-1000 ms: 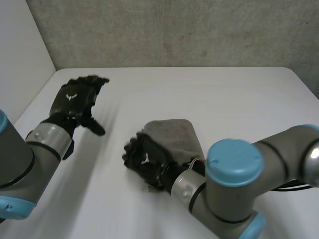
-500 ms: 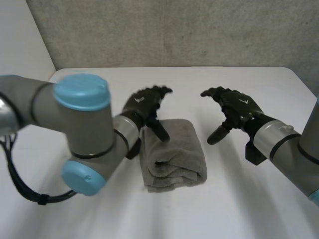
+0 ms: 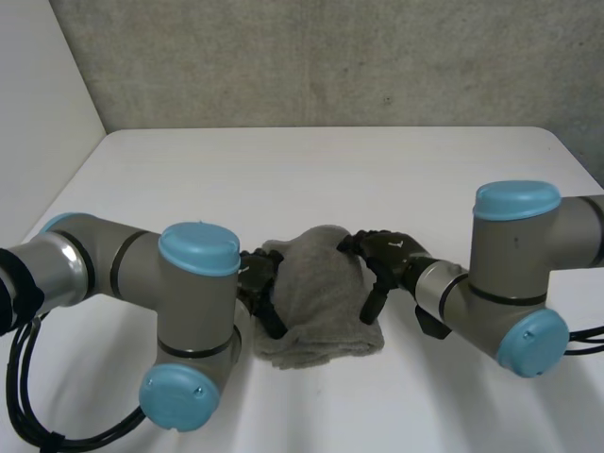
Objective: Fold the towel.
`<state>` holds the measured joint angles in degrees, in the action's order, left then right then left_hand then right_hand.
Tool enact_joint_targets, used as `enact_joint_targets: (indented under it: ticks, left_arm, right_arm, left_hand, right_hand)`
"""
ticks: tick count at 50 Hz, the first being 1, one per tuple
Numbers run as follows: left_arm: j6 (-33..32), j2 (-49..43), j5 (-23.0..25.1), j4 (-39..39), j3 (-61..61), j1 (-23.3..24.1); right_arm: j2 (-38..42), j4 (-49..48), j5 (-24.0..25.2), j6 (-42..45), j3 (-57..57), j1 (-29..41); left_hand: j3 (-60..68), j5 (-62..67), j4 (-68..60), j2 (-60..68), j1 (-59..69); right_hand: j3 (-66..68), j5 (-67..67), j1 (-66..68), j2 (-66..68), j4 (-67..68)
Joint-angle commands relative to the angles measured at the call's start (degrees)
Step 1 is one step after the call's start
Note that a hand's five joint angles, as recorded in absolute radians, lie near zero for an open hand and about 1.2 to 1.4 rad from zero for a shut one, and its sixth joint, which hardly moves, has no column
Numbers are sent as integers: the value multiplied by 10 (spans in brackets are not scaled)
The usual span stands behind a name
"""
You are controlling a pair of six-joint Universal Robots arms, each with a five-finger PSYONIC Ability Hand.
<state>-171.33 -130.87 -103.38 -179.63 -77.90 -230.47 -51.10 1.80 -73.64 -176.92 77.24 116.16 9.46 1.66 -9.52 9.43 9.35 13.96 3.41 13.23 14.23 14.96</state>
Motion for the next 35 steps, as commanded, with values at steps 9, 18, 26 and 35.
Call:
enact_joint_targets:
  ticks: [9,18,26,35]
  left_arm:
    - [1,30,1,-17,-24,-8]
    - [-1,162,3,-13,-11,-40]
    - [-20,271,23,38,27,-98]
    - [-34,326,89,151,72,-140]
  right_arm:
    - [-43,-2,-36,45,3,3]
    - [-154,-3,-49,31,-2,-1]
    - [-263,5,-146,35,-32,-44]
    - [-309,37,-160,37,-33,-58]
  left_hand:
    - [5,-17,-5,6,7]
    - [5,-17,-5,6,7]
    - [5,-17,-5,6,7]
    - [5,-17,-5,6,7]
  right_hand:
    - [-40,-34,-32,-42,-50]
    - [-40,-34,-32,-42,-50]
    - [-40,-34,-32,-42,-50]
    - [-40,-34,-32,-42,-50]
